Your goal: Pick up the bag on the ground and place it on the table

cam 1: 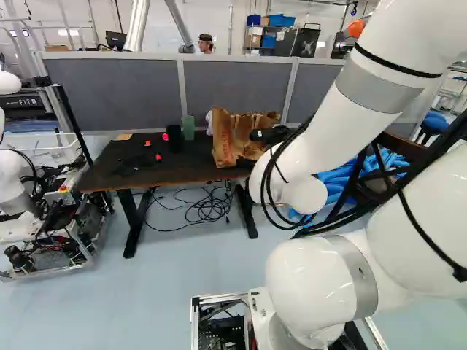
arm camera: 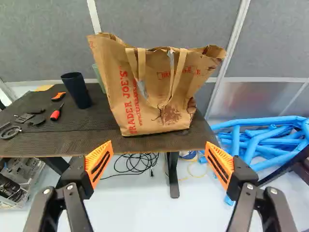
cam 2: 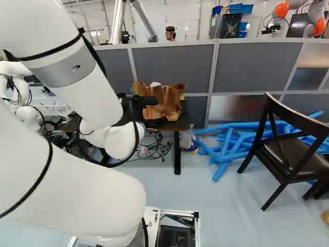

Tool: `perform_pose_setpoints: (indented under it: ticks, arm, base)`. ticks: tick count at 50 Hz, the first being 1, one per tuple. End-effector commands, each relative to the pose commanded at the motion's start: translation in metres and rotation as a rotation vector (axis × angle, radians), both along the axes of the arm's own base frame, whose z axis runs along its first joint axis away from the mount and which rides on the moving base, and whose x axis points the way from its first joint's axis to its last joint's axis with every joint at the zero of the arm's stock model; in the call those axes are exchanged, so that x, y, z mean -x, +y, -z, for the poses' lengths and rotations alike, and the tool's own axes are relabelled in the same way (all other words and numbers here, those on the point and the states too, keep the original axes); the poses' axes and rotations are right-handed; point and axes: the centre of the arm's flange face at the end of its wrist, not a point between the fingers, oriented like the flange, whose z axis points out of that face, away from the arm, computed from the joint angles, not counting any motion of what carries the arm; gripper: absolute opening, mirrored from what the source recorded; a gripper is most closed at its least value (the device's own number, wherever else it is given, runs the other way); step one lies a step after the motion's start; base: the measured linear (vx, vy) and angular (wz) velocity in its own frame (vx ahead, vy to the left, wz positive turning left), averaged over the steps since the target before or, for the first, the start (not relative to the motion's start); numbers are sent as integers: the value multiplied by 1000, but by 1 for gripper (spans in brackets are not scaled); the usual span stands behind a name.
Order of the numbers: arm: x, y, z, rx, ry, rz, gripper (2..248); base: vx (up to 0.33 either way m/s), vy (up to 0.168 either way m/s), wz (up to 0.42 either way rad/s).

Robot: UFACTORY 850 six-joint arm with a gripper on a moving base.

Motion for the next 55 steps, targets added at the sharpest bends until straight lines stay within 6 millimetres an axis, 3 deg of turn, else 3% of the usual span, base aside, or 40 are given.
perform_pose_setpoints:
  ticks: [55]
  arm:
    - [0,0,0,0,0,0,247]
  base:
    - [0,0,0]
